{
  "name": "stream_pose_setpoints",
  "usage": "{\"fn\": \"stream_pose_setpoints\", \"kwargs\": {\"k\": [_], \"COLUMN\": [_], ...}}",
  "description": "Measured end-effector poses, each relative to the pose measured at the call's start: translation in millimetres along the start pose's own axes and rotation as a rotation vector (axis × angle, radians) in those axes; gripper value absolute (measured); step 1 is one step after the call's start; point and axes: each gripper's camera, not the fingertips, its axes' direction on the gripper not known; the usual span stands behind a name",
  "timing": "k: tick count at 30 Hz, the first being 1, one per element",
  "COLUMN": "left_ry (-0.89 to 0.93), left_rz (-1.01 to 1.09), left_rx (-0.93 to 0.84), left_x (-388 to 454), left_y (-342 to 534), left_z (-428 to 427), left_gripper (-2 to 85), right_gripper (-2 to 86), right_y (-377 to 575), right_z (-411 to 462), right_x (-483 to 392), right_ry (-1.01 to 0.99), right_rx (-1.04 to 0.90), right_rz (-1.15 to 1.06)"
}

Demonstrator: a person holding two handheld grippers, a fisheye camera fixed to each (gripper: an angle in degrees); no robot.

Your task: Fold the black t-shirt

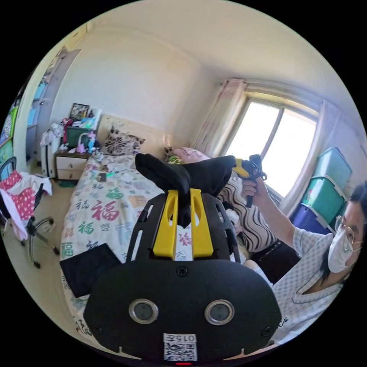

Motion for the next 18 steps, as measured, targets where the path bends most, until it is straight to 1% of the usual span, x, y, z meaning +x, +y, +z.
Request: {"fn": "stream_pose_setpoints", "kwargs": {"k": [3,6,8,9,10,11,12,13,14,15,17,18], "left_ry": [0.111,0.216,0.265,0.267,0.262,0.242,0.225,0.184,0.141,0.127,0.083,0.07], "left_rz": [0.017,-0.018,-0.064,-0.076,-0.111,-0.155,-0.179,-0.227,-0.283,-0.31,-0.329,-0.313], "left_rx": [-0.038,-0.104,-0.166,-0.184,-0.227,-0.283,-0.319,-0.408,-0.511,-0.566,-0.786,-0.812], "left_x": [47.6,84.7,108.1,113.0,120.6,125.0,126.0,126.5,125.2,124.7,133.3,138.2], "left_y": [23.6,74.0,132.0,148.2,182.5,218.2,236.1,271.3,305.0,320.4,367.8,375.1], "left_z": [31.2,71.9,111.1,122.0,145.4,171.3,185.1,213.5,240.9,253.4,291.6,296.5], "left_gripper": [5.5,5.7,5.7,5.7,5.8,5.9,6.0,6.2,6.9,7.2,10.4,11.2], "right_gripper": [0.6,0.7,0.7,0.7,0.8,0.8,0.8,0.8,0.9,0.9,0.9,1.0], "right_y": [29.4,78.7,115.7,144.8,160.6,194.4,230.6,249.0,287.0,323.9,369.7,391.2], "right_z": [-69.4,-127.0,-153.6,-167.7,-173.4,-182.8,-191.3,-194.8,-201.4,-209.0,-221.4,-231.4], "right_x": [-37.4,-49.3,-45.9,-39.7,-34.6,-18.7,4.0,16.9,44.5,67.8,86.9,91.3], "right_ry": [0.051,0.068,0.075,0.102,0.119,0.139,0.129,0.112,0.082,0.079,0.083,0.04], "right_rx": [-0.006,-0.029,-0.059,-0.076,-0.088,-0.11,-0.117,-0.121,-0.132,-0.125,-0.1,-0.045], "right_rz": [-0.028,0.035,0.081,0.11,0.13,0.205,0.316,0.37,0.497,0.638,0.777,0.826]}}
